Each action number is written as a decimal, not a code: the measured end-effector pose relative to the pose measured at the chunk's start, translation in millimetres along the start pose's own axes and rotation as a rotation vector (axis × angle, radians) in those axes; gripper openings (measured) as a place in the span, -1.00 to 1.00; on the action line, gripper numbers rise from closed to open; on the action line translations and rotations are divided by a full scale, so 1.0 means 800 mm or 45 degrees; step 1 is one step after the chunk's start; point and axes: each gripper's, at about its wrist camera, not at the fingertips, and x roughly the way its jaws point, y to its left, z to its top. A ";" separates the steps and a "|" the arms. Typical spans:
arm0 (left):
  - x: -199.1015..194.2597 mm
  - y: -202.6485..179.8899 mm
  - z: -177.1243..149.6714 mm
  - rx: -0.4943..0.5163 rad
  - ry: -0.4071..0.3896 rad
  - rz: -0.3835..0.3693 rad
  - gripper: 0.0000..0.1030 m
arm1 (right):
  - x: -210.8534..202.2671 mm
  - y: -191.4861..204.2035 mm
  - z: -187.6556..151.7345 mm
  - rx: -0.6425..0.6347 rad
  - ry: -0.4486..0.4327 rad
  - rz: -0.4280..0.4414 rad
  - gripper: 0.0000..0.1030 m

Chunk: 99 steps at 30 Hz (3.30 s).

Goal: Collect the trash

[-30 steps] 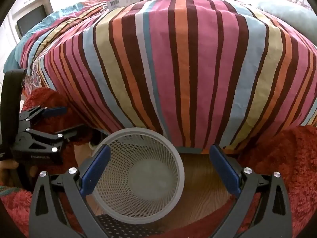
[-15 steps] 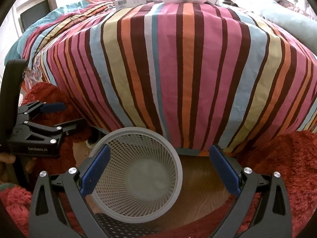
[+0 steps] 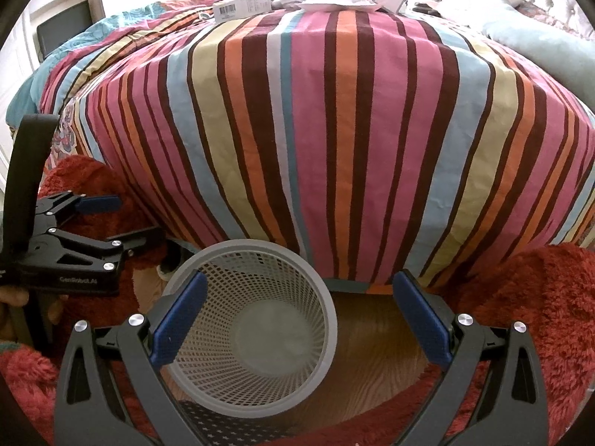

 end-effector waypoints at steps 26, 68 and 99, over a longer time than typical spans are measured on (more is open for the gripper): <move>-0.091 0.008 0.149 0.110 -0.402 0.156 0.89 | -0.060 -0.048 0.122 0.031 -0.321 -0.052 0.85; 0.026 -0.041 -0.019 -0.070 0.432 -0.320 -0.08 | 0.049 -0.010 -0.002 0.238 0.332 0.337 0.34; 0.065 -0.014 -0.020 -0.116 0.526 -0.137 0.83 | 0.083 -0.005 -0.026 0.232 0.431 0.293 0.83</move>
